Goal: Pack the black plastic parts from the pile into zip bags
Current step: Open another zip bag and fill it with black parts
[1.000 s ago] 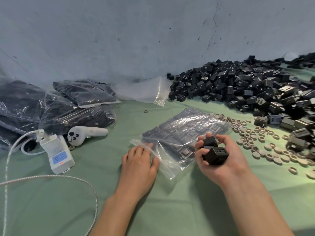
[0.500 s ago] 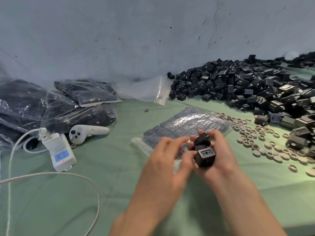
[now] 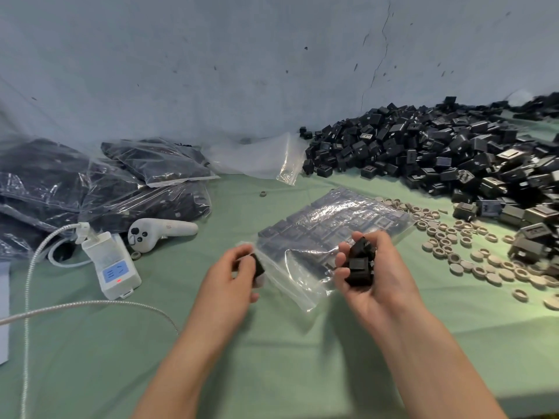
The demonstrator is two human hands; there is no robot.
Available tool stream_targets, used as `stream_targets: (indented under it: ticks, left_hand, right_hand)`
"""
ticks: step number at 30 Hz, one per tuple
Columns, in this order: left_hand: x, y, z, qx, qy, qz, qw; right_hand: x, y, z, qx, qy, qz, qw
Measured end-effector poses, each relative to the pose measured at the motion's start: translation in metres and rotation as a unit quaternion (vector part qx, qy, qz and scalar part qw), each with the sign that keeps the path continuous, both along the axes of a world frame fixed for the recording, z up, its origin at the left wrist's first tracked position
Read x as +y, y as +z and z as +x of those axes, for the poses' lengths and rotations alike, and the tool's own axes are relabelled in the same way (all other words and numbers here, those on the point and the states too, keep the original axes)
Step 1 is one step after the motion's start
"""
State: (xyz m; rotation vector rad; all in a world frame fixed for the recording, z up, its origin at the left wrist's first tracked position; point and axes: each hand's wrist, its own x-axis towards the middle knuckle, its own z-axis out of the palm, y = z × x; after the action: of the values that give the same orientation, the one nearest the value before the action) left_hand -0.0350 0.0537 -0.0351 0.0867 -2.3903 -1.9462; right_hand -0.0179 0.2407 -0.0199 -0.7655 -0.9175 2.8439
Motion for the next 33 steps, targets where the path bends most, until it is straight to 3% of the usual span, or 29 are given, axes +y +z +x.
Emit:
stream_targets:
  ticks: [4,11,14,22,28,33]
  left_hand:
    - [-0.01,-0.023,-0.01,-0.008,0.054,-0.124,0.991]
    - [0.014,-0.025,-0.009,0.031,-0.106,-0.209,0.972]
    - [0.015,-0.027,-0.006,0.061,-0.092,-0.225,0.968]
    - [0.02,-0.036,-0.016,0.104,-0.029,-0.384,0.917]
    - [0.033,-0.037,-0.028,0.119,0.023,-0.355,0.927]
    - [0.033,-0.04,-0.031,0.108,0.007,-0.405,0.908]
  right_hand:
    - [0.004,-0.001,0.0,-0.012,-0.002,-0.009,1.0]
    - [0.011,-0.001,-0.004,-0.024,0.003,-0.032,0.999]
    - [0.019,-0.001,-0.005,-0.032,-0.006,-0.042,0.999]
    - [0.022,0.0,-0.005,-0.045,-0.019,-0.058,0.997]
    - [0.023,-0.001,-0.006,-0.05,-0.023,-0.051,0.997]
    - [0.028,-0.001,-0.006,-0.054,-0.035,-0.022,0.998]
